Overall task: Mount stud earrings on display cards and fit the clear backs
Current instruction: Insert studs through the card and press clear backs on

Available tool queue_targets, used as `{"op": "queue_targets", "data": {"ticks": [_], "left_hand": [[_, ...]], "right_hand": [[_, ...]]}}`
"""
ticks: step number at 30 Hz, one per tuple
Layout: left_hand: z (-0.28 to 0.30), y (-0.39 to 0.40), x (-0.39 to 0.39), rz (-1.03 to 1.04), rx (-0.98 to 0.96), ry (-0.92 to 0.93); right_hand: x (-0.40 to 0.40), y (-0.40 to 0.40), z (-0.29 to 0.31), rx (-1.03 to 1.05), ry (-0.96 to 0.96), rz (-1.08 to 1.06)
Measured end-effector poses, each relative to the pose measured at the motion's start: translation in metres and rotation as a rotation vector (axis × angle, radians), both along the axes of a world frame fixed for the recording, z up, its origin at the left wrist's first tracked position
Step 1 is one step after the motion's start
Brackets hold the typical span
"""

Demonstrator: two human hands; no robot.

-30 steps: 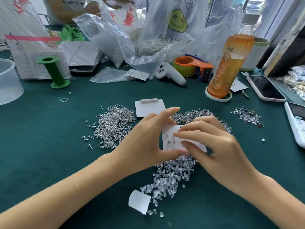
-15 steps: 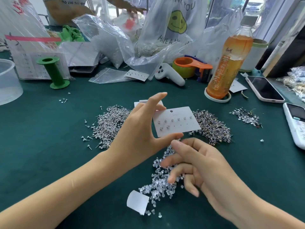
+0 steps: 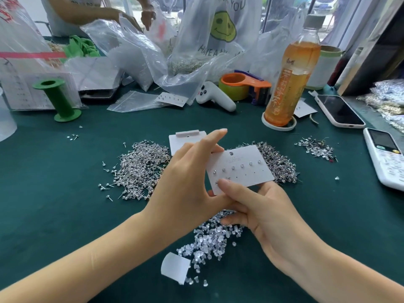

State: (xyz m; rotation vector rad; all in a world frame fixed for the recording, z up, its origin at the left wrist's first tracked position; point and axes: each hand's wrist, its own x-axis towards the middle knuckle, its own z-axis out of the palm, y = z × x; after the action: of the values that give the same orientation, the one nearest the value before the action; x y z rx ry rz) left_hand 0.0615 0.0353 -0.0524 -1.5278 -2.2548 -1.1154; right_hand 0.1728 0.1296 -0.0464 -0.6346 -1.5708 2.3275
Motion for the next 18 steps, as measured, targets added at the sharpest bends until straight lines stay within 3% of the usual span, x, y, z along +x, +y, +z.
{"op": "queue_targets", "data": {"ticks": [18], "left_hand": [[0.0, -0.0001, 0.0045, -0.047, 0.049, 0.067]], "right_hand": [[0.0014, 0.0048, -0.0032, 0.039, -0.015, -0.026]]}}
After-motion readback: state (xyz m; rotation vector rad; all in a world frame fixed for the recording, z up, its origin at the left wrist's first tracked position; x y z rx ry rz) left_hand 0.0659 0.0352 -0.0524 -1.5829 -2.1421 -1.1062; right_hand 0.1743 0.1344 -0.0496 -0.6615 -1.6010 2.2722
